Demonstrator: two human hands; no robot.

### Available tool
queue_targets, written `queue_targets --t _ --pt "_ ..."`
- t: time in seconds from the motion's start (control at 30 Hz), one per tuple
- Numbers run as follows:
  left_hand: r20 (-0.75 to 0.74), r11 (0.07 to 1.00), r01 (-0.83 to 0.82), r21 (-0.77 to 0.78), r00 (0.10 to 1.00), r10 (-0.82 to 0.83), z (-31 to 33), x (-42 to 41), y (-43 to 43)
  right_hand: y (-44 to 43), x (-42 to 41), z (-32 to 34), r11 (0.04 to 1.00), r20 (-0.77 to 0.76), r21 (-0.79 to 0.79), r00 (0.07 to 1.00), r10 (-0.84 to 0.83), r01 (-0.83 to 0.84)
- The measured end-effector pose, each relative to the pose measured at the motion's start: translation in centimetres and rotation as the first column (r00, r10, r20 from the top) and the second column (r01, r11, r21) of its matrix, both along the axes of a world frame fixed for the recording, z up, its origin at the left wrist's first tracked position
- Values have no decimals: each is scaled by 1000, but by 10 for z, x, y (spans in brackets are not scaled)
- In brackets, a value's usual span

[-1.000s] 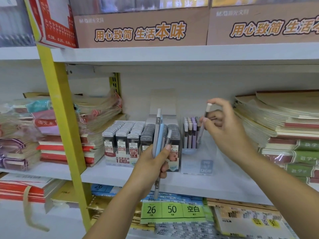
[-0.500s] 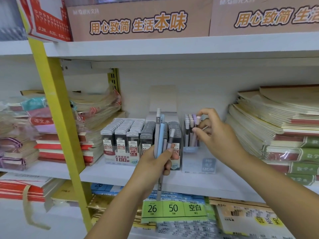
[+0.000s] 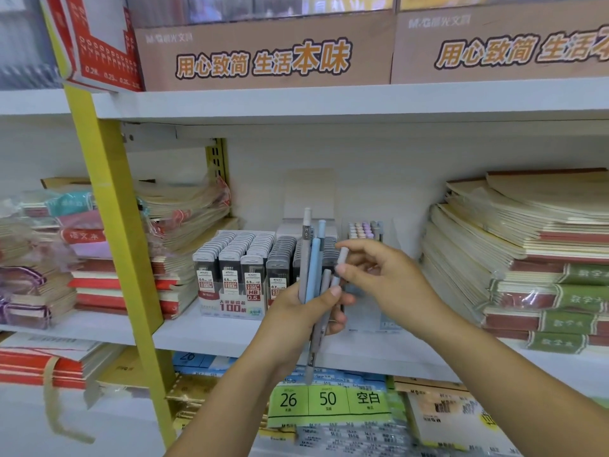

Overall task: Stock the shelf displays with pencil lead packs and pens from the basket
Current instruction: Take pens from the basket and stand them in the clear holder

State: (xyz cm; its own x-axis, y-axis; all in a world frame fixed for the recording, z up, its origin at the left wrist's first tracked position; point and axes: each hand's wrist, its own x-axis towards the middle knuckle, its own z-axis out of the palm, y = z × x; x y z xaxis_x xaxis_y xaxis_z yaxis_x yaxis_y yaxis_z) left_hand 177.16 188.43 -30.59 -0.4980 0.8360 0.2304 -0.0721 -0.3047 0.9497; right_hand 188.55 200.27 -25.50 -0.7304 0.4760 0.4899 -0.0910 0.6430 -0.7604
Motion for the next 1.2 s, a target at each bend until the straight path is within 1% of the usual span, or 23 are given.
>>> queue_targets --t 0.03,0.1,0.17,0.23,0.33,0.37,0.43,0.47,0.5,0.53,0.6,0.7,0.77,0.83,0.93,1.07,1.2 --pt "16 1000 24 -1 1000 -24 1 2 0 -1 1 2 998 -14 -57 1000 22 -23" --pt "46 996 83 -23 996 -81 1 2 -2 -1 7 9 987 -97 -155 995 19 -34" --pt "28 992 110 -70 994 -108 0 0 -6 3 15 17 961 -216 -270 976 -6 -54" --pt "-9 990 98 -103 995 -99 -1 -2 -10 5 22 22 936 -277 -338 961 -3 -95" --pt "-50 991 43 -124 998 -50 -2 -1 -9 6 26 24 950 -247 -298 969 22 -97" --pt "-54 992 17 -126 998 -24 -3 0 -8 7 27 25 955 -283 -282 959 9 -92" --pt "-48 992 -42 -122 998 37 -4 -1 -7 13 32 31 972 -409 -230 911 -50 -49" --pt "-43 991 -65 -118 997 60 -5 -1 -7 17 34 35 985 -450 -172 890 -71 -9" --pt "-43 990 -83 -114 996 78 -7 -2 -7 22 34 37 995 -458 -97 886 -73 32" --pt "-39 990 -94 -109 995 90 -8 -3 -8 24 33 38 998 -432 -18 900 -64 62" --pt "-14 992 -83 -99 997 82 -10 -6 -8 28 26 35 989 -296 115 953 -59 97" --pt "28 994 -70 -88 997 73 -12 -9 -6 29 12 25 973 -85 216 994 -63 80" --pt "29 993 -64 -95 997 68 -10 -10 -7 28 6 20 958 -20 277 997 -75 78" --pt "14 994 -61 -92 998 62 -8 -10 -9 26 4 19 940 -5 330 996 -93 90" --pt "-26 993 -69 -96 997 67 -7 -11 -13 25 3 22 926 -9 367 995 -95 92" --pt "-45 993 -66 -95 997 62 -8 -12 -14 28 2 22 928 -9 363 997 -83 80" --pt "-9 995 -44 -89 999 44 -11 -10 -13 35 -1 15 926 11 360 992 -124 112"
